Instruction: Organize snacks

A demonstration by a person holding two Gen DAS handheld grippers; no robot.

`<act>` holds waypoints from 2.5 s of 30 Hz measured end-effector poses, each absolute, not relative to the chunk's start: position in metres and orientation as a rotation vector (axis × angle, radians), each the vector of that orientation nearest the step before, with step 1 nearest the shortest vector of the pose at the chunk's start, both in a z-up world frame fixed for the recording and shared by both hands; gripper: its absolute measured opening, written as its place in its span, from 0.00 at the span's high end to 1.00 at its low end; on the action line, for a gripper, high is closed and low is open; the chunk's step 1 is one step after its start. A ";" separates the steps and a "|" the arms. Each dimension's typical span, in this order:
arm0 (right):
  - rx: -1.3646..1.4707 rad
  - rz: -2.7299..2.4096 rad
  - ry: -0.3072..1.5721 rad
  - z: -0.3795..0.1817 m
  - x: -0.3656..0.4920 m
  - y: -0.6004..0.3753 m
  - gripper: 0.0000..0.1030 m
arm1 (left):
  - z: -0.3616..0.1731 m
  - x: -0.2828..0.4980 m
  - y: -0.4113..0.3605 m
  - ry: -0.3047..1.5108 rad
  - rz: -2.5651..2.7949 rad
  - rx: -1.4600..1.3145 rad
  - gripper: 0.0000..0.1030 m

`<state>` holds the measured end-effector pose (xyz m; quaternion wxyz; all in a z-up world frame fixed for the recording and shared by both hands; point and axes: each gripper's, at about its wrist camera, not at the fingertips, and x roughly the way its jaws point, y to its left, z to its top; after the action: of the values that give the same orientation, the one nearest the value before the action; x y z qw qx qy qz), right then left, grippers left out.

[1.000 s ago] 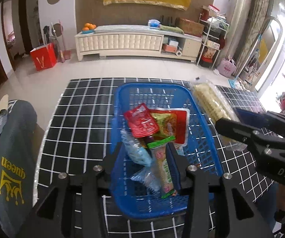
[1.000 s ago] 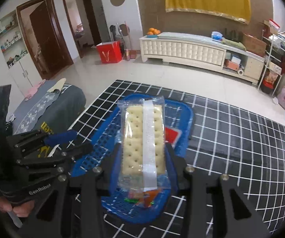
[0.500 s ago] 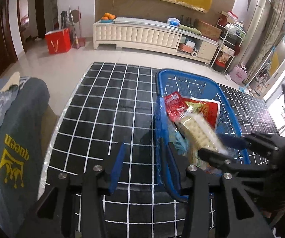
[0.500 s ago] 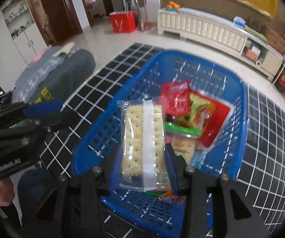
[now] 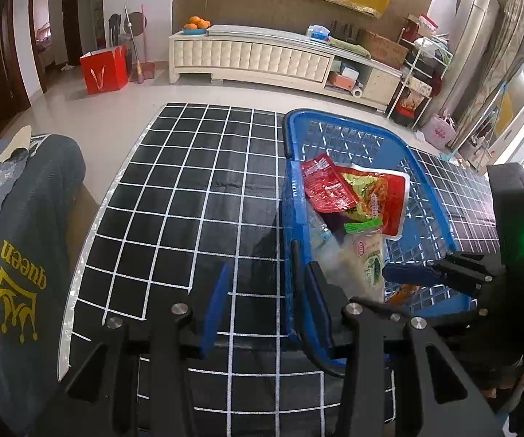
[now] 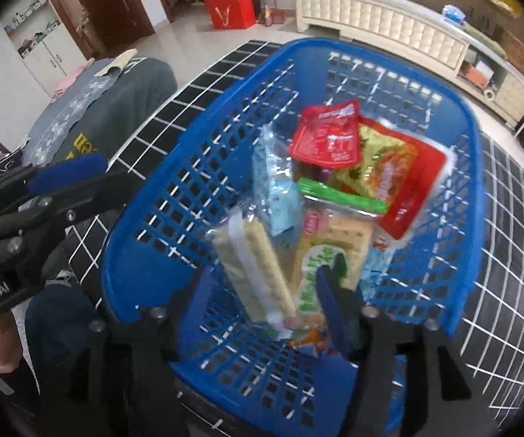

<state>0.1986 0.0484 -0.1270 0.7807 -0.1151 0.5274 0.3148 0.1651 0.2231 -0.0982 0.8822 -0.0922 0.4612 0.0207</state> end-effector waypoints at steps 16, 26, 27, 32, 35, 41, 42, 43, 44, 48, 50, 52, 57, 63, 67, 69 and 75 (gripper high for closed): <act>-0.036 0.492 0.917 -0.037 0.147 -0.064 0.35 | -0.030 0.115 0.158 0.805 0.031 -0.165 0.61; -0.075 0.350 0.627 0.026 0.092 -0.116 0.33 | 0.025 0.078 0.107 0.632 0.036 -0.086 0.61; -0.081 0.332 0.602 0.030 0.088 -0.120 0.27 | 0.028 0.074 0.103 0.620 0.031 -0.075 0.61; -0.086 0.289 0.510 0.044 0.070 -0.129 0.22 | 0.044 0.057 0.086 0.545 0.006 -0.066 0.61; -0.072 0.278 0.456 0.053 0.057 -0.138 0.08 | 0.052 0.044 0.078 0.503 0.010 -0.028 0.46; -0.043 0.258 0.371 0.066 0.034 -0.151 0.00 | 0.068 0.018 0.064 0.405 0.017 0.047 0.19; -0.044 0.252 0.373 0.066 0.034 -0.151 0.00 | 0.070 0.014 0.062 0.389 0.017 0.055 0.19; -0.042 0.245 0.369 0.066 0.031 -0.152 0.00 | 0.072 0.011 0.060 0.379 0.019 0.060 0.19; -0.035 0.241 0.365 0.066 0.029 -0.153 0.00 | 0.073 0.008 0.060 0.376 0.020 0.063 0.16; -0.014 0.259 0.381 0.063 0.025 -0.156 0.00 | 0.078 -0.001 0.059 0.338 0.040 0.064 0.03; -0.028 0.255 0.402 0.060 0.026 -0.154 0.00 | 0.079 -0.003 0.059 0.332 0.043 0.070 0.00; -0.019 0.259 0.401 0.061 0.023 -0.154 0.00 | 0.078 -0.002 0.059 0.344 0.052 0.069 0.00; -0.019 0.263 0.398 0.062 0.022 -0.155 0.00 | 0.077 -0.002 0.058 0.364 0.043 0.065 0.00; -0.010 0.270 0.411 0.061 0.021 -0.156 0.00 | 0.075 -0.007 0.055 0.372 0.027 0.071 0.00; -0.008 0.281 0.413 0.062 0.019 -0.156 0.00 | 0.074 -0.006 0.057 0.379 0.027 0.067 0.00; -0.015 0.283 0.411 0.062 0.018 -0.155 0.00 | 0.074 -0.006 0.055 0.383 0.021 0.068 0.00; -0.006 0.292 0.418 0.063 0.018 -0.155 0.00 | 0.075 -0.008 0.054 0.379 0.021 0.078 0.00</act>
<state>0.0180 -0.1552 0.0631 0.9677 -0.0029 0.2068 0.1443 -0.0084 0.0541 0.0749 0.9813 0.0389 0.1884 0.0102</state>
